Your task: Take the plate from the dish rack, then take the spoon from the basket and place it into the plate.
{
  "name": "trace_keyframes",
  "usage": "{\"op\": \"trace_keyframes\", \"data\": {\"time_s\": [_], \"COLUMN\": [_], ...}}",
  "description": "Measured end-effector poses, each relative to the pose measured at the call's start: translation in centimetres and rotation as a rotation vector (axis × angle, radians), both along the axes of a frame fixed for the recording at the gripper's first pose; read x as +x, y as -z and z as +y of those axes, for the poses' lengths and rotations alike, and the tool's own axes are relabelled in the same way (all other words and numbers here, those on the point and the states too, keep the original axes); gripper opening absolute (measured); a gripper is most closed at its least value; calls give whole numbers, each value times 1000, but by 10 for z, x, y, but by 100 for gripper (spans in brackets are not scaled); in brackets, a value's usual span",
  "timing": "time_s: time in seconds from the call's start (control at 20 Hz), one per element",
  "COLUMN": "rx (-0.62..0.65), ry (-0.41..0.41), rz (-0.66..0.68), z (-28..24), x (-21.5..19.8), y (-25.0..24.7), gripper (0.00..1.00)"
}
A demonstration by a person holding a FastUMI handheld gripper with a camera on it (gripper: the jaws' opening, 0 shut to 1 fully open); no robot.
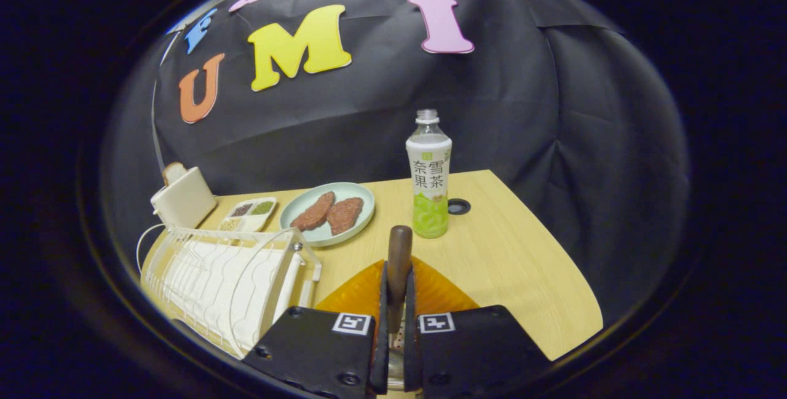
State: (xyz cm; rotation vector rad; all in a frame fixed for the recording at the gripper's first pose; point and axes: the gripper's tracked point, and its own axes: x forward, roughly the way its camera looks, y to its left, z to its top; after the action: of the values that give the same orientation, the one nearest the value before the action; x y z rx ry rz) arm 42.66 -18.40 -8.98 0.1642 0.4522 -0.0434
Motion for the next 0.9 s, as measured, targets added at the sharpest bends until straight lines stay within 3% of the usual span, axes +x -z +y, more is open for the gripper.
{"op": "trace_keyframes", "data": {"time_s": [0.5,0.9], "rx": [-147,-180], "ry": [104,10], "rz": [-209,-355], "z": [-13,45], "x": [-45,-135], "y": [-84,-155], "gripper": [12,13]}}
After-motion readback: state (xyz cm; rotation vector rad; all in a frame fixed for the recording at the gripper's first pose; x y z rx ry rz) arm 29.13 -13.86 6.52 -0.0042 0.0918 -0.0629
